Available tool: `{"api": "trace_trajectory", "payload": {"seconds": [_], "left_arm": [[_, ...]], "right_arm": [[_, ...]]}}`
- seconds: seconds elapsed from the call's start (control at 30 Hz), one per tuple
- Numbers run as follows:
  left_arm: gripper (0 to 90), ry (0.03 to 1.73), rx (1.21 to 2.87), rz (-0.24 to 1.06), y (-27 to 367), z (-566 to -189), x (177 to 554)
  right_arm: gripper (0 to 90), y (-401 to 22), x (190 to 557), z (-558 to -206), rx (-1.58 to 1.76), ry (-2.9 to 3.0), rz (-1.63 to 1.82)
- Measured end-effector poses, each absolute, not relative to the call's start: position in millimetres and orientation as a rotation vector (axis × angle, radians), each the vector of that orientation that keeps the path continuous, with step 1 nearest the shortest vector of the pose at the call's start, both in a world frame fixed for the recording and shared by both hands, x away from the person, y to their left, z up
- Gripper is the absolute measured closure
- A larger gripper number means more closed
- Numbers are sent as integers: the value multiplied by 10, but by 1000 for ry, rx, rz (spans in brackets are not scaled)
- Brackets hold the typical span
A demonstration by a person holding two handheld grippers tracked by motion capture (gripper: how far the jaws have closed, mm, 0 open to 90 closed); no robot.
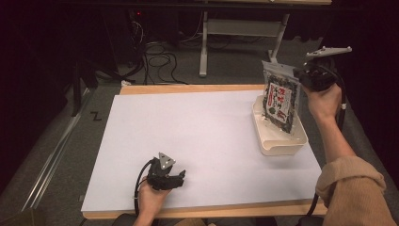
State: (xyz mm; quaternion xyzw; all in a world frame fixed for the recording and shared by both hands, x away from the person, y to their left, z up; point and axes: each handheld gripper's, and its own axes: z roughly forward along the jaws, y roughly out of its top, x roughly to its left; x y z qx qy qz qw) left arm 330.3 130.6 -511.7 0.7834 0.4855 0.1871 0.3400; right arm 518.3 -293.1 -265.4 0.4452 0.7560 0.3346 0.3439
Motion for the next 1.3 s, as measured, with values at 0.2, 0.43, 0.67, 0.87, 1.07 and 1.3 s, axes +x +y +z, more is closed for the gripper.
{"api": "trace_trajectory", "payload": {"seconds": [0.2, 0.43, 0.67, 0.87, 1.07, 1.3], "left_arm": [[286, 1280, 2023, 476, 1333, -5119, 3317], [287, 1293, 2016, 485, 1338, -5123, 3300], [289, 1301, 2017, 500, 1337, -5126, 3314], [291, 1307, 2010, 500, 1352, -5124, 3315], [291, 1295, 2011, 498, 1349, -5115, 3294], [291, 1286, 2027, 486, 1331, -5130, 3303]], "right_arm": [[900, -2950, 5232, -2605, 1128, 1953, 905], [896, -3157, 5180, -2858, 1129, 1978, 935], [885, -3214, 5121, -2911, 1091, 2020, 941], [893, -3171, 5152, -2936, 1109, 2001, 971], [900, -3009, 5188, -2765, 1108, 1985, 961], [900, -2894, 5213, -2614, 1030, 1923, 963]]}}
